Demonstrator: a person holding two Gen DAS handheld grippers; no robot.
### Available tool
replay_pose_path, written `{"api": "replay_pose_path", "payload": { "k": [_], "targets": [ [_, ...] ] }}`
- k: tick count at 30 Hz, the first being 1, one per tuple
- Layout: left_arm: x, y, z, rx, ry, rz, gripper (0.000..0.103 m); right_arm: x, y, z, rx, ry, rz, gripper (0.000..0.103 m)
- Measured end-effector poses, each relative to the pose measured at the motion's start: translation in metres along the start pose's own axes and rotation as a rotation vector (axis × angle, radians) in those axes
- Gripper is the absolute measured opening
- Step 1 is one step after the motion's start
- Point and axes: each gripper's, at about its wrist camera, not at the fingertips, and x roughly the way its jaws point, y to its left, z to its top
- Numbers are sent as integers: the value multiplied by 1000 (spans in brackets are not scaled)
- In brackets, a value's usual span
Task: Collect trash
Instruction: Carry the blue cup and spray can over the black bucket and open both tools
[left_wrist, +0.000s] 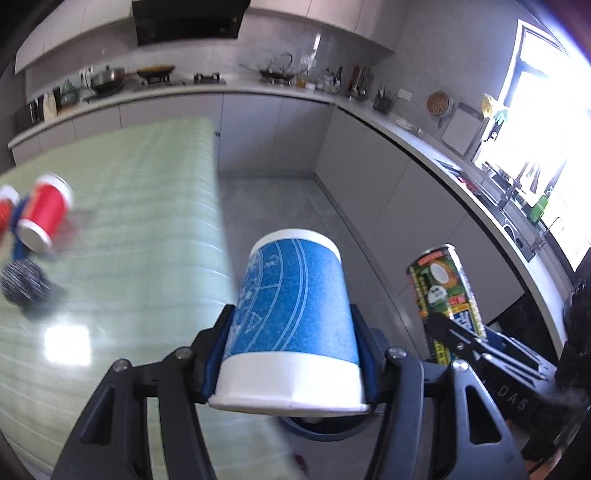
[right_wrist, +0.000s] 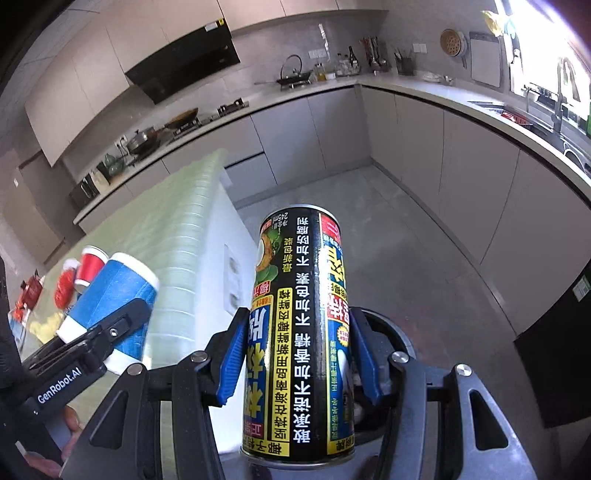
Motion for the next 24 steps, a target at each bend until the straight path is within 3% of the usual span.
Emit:
{"api": "replay_pose_path", "payload": {
  "k": [6,11,17,20,22,23,24],
  "targets": [
    [34,-31,-19,-21,63,29,59,28,-44,-3,-18,76,14,55],
    [68,-32,-39,-48,129,73,60,65,-63,-26,-30,167,31,55],
    [83,-37,-51,-37,144,122,62,101,-85,-49,-37,240,37,55],
    [89,-38,-53,-30,151,135,68,118,-89,-54,-44,278,41,58],
    [99,-44,-52,-29,166,162,79,126,-90,-53,-57,295,19,70],
    [105,-44,-52,-38,167,164,90,123,-90,-53,-56,274,11,73],
    [109,-43,-52,-47,170,165,93,121,-91,-52,-67,250,-14,74]
  ]
}}
